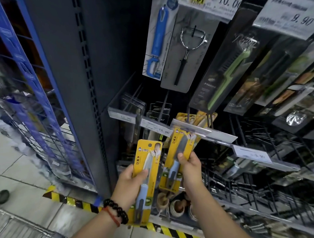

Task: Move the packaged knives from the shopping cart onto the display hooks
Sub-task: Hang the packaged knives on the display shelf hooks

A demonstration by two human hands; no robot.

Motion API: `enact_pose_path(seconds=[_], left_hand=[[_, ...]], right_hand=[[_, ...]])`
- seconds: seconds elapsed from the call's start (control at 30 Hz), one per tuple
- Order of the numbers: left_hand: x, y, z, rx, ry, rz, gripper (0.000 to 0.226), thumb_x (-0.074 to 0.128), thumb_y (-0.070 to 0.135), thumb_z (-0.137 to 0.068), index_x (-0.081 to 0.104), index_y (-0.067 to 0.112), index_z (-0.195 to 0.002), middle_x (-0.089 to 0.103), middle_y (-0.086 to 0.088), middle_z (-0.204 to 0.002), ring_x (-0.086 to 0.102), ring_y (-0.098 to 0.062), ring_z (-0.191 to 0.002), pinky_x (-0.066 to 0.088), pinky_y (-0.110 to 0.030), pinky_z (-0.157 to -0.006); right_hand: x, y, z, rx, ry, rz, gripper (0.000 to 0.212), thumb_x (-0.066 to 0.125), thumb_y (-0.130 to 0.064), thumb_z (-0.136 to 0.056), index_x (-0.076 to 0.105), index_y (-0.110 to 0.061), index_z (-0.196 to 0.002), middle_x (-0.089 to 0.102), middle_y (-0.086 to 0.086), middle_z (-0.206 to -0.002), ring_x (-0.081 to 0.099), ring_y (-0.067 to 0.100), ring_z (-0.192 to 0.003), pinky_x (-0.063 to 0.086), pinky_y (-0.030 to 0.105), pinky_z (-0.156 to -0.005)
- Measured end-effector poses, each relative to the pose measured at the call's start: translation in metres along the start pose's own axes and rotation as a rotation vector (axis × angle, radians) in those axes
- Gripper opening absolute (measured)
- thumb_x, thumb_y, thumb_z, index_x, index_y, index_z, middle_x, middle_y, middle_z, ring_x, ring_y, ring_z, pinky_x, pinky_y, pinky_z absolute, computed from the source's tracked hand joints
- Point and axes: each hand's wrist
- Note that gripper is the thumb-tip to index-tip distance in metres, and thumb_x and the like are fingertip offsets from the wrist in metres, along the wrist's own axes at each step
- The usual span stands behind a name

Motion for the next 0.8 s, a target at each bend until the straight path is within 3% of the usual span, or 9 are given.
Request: enact_pose_path(seconds=[0.13, 0.27, 0.4, 0.53, 0.67, 0.8], left_hand=[[0.000, -0.004, -0.003, -0.001, 0.011, -0.001, 0.012, 0.060, 0.020, -0.093, 0.067, 0.015, -0.086, 0.069, 0.004, -0.078, 0.066, -0.012, -0.079, 0.049, -0.026, -0.073], [0.000, -0.007, -0.005, 0.000, 0.012, -0.012, 0.012, 0.060, 0.021, -0.094, 0.067, 0.019, -0.084, 0.070, 0.009, -0.078, 0.066, -0.009, -0.080, 0.049, -0.027, -0.076], [-0.002, -0.009, -0.007, -0.022, 0.036, 0.009, 0.010, 0.061, 0.022, -0.093, 0.070, 0.019, -0.094, 0.074, 0.004, -0.090, 0.068, -0.015, -0.089, 0.053, -0.032, -0.081], [-0.001, -0.009, -0.007, -0.025, 0.031, 0.014, 0.010, 0.060, 0.020, -0.093, 0.069, 0.017, -0.092, 0.074, -0.002, -0.091, 0.069, -0.019, -0.088, 0.054, -0.033, -0.077], [0.001, -0.009, -0.004, -0.015, 0.012, 0.009, 0.010, 0.060, 0.019, -0.093, 0.069, 0.019, -0.090, 0.073, 0.003, -0.084, 0.068, -0.015, -0.084, 0.051, -0.028, -0.075], [0.004, -0.010, -0.002, -0.017, -0.003, -0.008, 0.010, 0.059, 0.018, -0.094, 0.069, 0.017, -0.091, 0.073, -0.002, -0.089, 0.067, -0.018, -0.089, 0.052, -0.031, -0.081]], right_hand=[[-0.002, 0.002, -0.001, -0.013, -0.021, 0.008, 0.007, 0.055, -0.010, -0.097, 0.063, -0.010, -0.095, 0.068, 0.006, -0.092, 0.063, 0.018, -0.084, 0.047, 0.034, -0.083], [-0.006, 0.012, -0.003, -0.003, -0.015, 0.015, 0.021, 0.056, -0.015, -0.098, 0.057, 0.004, -0.103, 0.061, 0.028, -0.106, 0.059, 0.027, -0.088, 0.046, 0.041, -0.083], [-0.004, 0.011, -0.008, 0.017, -0.014, 0.031, 0.012, 0.056, -0.017, -0.098, 0.062, -0.008, -0.100, 0.067, 0.016, -0.103, 0.062, 0.024, -0.091, 0.048, 0.041, -0.089], [-0.002, 0.008, -0.020, 0.049, -0.030, 0.041, 0.012, 0.055, -0.020, -0.099, 0.063, -0.011, -0.102, 0.069, 0.005, -0.103, 0.063, 0.022, -0.098, 0.046, 0.039, -0.091], [-0.001, 0.011, -0.042, 0.067, -0.063, 0.088, 0.029, 0.052, -0.025, -0.100, 0.056, -0.013, -0.126, 0.064, 0.001, -0.124, 0.058, 0.021, -0.117, 0.042, 0.041, -0.103], [0.001, 0.009, -0.064, 0.137, -0.047, 0.130, 0.051, 0.049, -0.032, -0.101, 0.038, -0.011, -0.146, 0.045, 0.005, -0.149, 0.041, 0.028, -0.137, 0.033, 0.043, -0.110]])
Point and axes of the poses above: each hand's wrist, its own z-axis away from the middle knuckle, its own x-axis out of the palm, y = z × x
